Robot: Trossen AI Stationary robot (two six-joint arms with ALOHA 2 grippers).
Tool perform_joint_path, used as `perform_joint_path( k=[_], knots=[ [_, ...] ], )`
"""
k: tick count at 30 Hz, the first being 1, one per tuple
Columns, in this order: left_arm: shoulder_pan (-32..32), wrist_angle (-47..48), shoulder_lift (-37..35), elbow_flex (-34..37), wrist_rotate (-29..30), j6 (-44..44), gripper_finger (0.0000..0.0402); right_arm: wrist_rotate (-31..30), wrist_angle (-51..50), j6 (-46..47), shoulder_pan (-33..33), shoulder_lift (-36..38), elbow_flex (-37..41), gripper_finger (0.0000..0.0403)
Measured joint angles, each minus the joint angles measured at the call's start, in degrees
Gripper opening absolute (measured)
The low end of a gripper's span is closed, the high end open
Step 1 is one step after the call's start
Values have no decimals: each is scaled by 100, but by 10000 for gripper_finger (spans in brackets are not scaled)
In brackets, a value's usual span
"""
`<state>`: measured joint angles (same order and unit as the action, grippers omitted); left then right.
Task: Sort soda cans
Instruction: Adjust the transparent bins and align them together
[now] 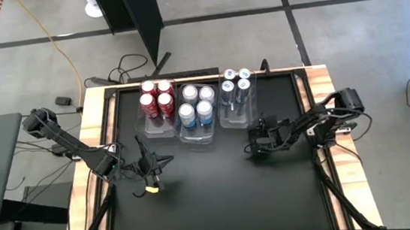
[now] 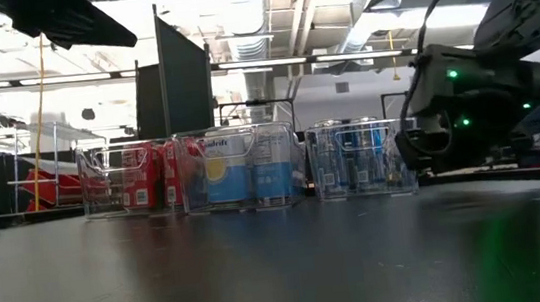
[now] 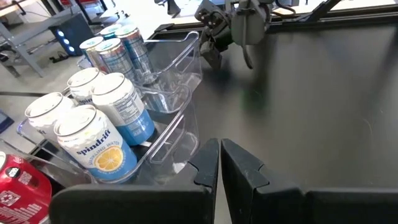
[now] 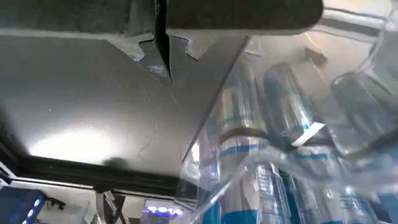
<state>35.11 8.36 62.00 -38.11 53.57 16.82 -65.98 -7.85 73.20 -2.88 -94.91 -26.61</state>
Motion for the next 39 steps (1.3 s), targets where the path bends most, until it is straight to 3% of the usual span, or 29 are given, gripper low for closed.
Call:
perform_joint_path(
  k=[20, 33, 36, 39],
  knots=[
    [0, 2, 0, 0, -1, 13, 16, -1, 250, -471, 755, 2, 0, 0],
    [0, 4, 0, 0, -3, 35, 16, 315, 542, 254, -811, 2, -7, 0],
    [-2, 4, 0, 0, -3, 35, 16, 317, 1142, -338, -1260, 2, -93, 0],
    [-2, 4, 0, 0, -3, 35, 16, 315, 2029, -1620, -1575, 2, -264, 0]
  ],
)
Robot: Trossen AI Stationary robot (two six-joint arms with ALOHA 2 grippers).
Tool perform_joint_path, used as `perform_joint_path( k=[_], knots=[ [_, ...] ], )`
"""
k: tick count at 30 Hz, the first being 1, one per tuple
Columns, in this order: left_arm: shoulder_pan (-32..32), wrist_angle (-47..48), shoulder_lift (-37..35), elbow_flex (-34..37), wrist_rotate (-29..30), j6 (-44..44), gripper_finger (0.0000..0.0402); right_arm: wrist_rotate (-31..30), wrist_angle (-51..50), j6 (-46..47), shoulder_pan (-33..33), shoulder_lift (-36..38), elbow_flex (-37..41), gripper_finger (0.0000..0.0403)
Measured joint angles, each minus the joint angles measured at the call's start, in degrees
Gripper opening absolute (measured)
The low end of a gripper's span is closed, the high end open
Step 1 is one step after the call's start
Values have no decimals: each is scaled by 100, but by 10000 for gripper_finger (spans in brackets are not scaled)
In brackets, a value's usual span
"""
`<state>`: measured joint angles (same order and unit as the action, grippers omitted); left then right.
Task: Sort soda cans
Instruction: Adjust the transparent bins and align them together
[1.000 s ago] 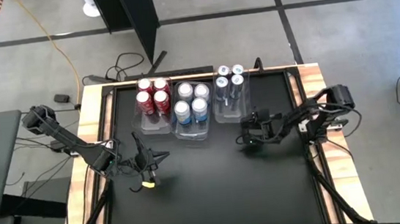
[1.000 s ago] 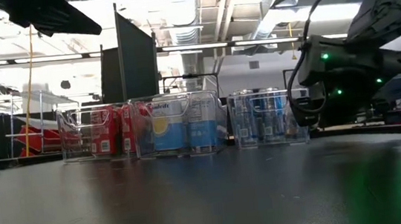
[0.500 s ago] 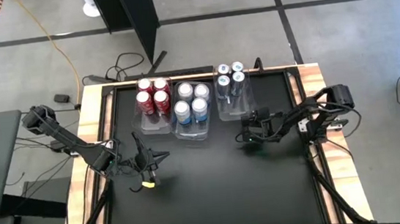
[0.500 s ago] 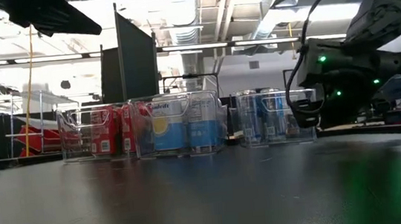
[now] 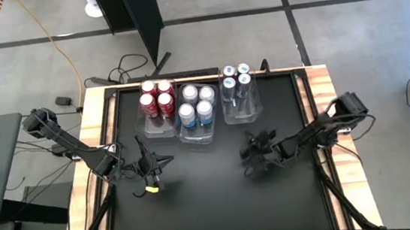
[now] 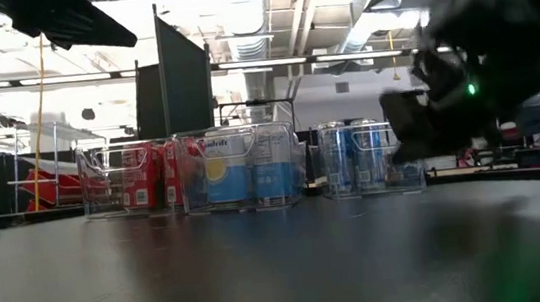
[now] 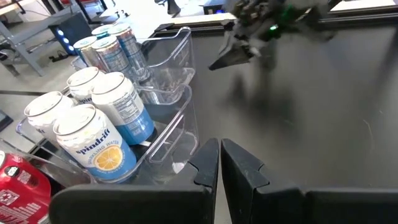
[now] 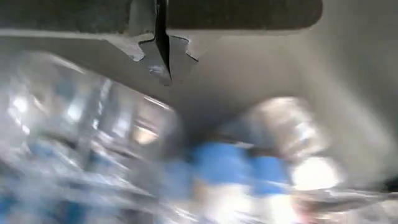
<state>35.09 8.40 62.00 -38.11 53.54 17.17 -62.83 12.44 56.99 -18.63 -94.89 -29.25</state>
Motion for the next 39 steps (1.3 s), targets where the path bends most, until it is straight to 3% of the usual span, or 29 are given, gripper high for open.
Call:
perform_joint_path(
  k=[5, 8, 12, 19, 25, 33, 39],
  knots=[
    [0, 0, 0, 0, 0, -9, 16, 113, 1171, -2112, -150, 0, -380, 0],
    [0, 6, 0, 0, 15, 22, 16, 728, 1451, -2895, 31, -2, -637, 0],
    [2, 196, -2, 0, 386, 379, 16, 1692, 1507, -3340, 350, -2, -1039, 0],
    [-2, 643, -2, 0, 635, 962, 16, 2684, 1419, -3806, 597, -8, -1464, 0],
    [-33, 677, -2, 0, 640, 1118, 16, 3193, 1327, -3820, 771, -703, -1920, 0],
    [-48, 1025, -4, 0, 628, 1501, 16, 3178, 1384, -4103, 780, -1859, -2866, 0],
    [-48, 1354, -4, 0, 629, 1790, 16, 2432, 1260, -4124, 864, -2517, -3413, 0]
  ],
)
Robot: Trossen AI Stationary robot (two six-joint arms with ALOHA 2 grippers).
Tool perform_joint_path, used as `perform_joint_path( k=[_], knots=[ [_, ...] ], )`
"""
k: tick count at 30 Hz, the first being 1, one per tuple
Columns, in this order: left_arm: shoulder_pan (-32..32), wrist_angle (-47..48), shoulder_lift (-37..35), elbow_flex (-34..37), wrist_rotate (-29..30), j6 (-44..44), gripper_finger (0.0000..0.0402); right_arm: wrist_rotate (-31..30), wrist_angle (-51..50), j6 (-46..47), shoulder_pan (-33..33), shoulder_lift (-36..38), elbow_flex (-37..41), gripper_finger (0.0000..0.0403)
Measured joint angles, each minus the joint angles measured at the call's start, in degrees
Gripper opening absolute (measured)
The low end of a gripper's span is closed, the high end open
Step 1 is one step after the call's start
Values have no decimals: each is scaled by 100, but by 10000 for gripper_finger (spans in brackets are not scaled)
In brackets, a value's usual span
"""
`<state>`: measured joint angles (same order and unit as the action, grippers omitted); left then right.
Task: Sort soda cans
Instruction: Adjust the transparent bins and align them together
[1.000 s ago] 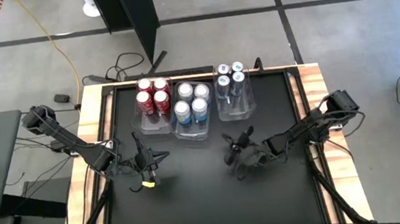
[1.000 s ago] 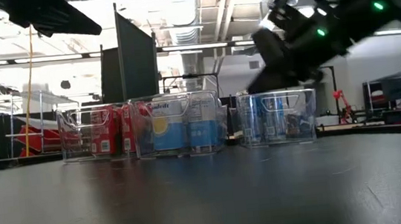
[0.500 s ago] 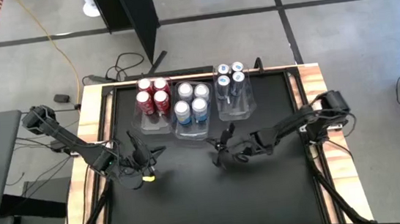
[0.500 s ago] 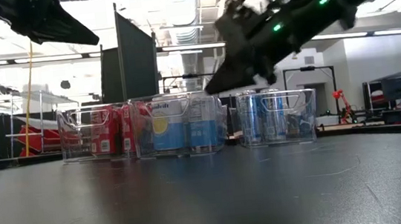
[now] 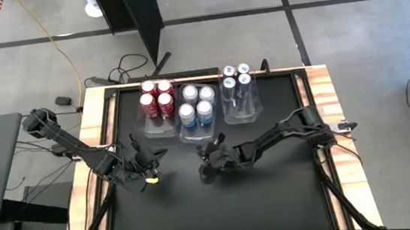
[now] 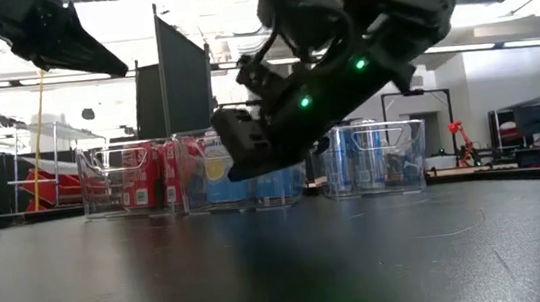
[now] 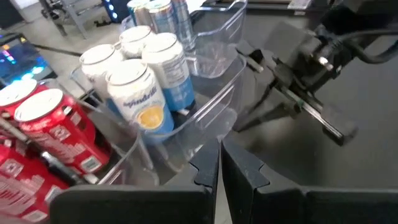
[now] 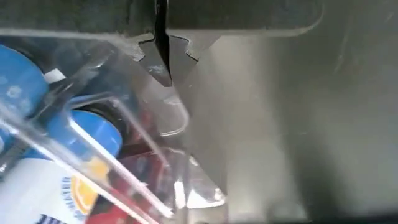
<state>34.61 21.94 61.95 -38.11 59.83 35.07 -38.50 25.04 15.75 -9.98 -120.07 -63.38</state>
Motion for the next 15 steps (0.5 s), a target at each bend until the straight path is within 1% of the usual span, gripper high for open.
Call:
perform_joint_path(
  k=[3, 7, 15],
  knots=[
    [0, 95, 0, 0, 0, 81, 16, -144, -73, 214, 59, -101, -68, 0],
    [0, 170, 0, 0, 0, 123, 16, -509, -465, 511, 101, -115, -69, 0],
    [0, 178, 0, 0, -1, 123, 16, -957, -602, 624, 203, -95, -63, 0]
  ],
)
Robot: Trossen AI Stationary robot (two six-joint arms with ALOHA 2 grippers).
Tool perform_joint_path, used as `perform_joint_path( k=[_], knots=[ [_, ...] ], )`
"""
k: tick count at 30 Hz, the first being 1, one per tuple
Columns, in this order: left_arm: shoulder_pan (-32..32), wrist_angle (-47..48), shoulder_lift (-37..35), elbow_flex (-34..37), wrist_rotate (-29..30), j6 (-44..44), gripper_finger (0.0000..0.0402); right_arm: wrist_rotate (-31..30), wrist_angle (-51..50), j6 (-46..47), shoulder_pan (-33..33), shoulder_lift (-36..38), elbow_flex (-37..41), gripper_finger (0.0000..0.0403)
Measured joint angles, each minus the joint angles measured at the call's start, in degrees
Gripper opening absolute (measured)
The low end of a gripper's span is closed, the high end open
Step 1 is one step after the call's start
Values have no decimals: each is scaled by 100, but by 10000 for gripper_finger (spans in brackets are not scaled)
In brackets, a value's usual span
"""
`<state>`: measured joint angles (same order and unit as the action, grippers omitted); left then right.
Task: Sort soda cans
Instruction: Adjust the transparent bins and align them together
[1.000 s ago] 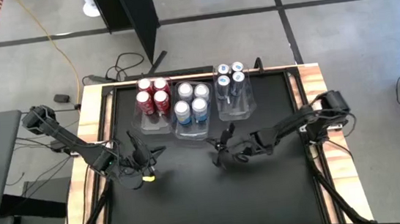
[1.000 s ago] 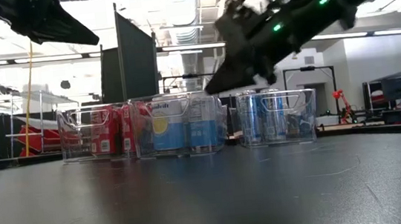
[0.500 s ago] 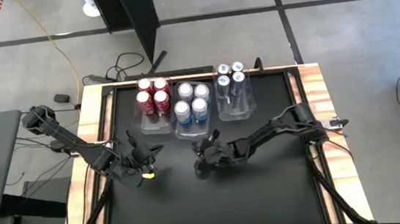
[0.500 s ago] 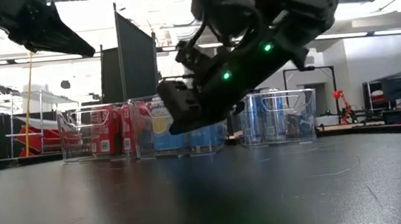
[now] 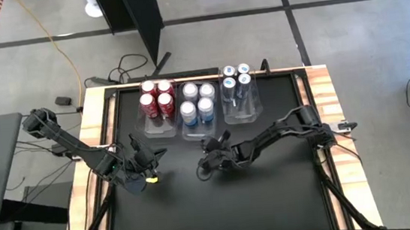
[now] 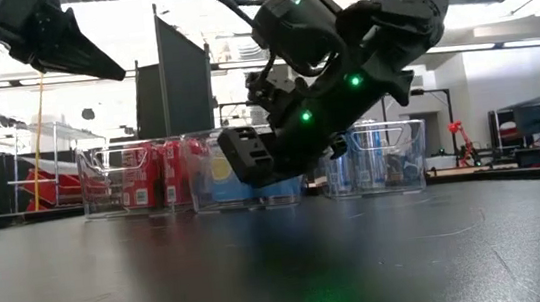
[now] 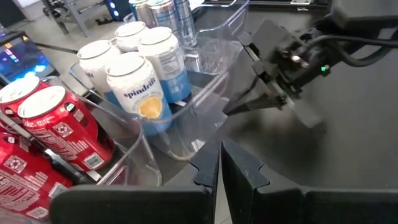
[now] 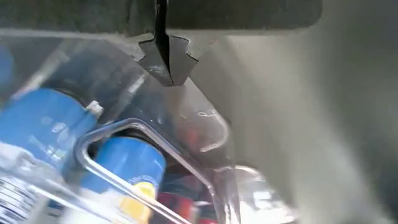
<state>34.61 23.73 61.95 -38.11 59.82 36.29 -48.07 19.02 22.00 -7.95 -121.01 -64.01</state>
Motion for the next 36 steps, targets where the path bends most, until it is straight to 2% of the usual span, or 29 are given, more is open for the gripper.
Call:
perform_joint_path(
  k=[5, 13, 22, 29, 36],
  knots=[
    [0, 0, 0, 0, -1, 0, 16, -303, -354, 357, 145, 8, 0, 0],
    [0, 0, 0, 0, -1, 0, 16, -347, -445, 614, 272, 11, 0, 0],
    [1, 61, 0, 0, -2, 35, 16, -763, -1026, 1333, 300, 17, 0, 0],
    [0, 133, 0, 0, -3, 118, 16, -759, -1040, 1327, 266, 17, 0, 0],
    [2, 202, -1, 0, 1, 178, 16, -781, -512, 475, -240, 15, 11, 0]
  ],
)
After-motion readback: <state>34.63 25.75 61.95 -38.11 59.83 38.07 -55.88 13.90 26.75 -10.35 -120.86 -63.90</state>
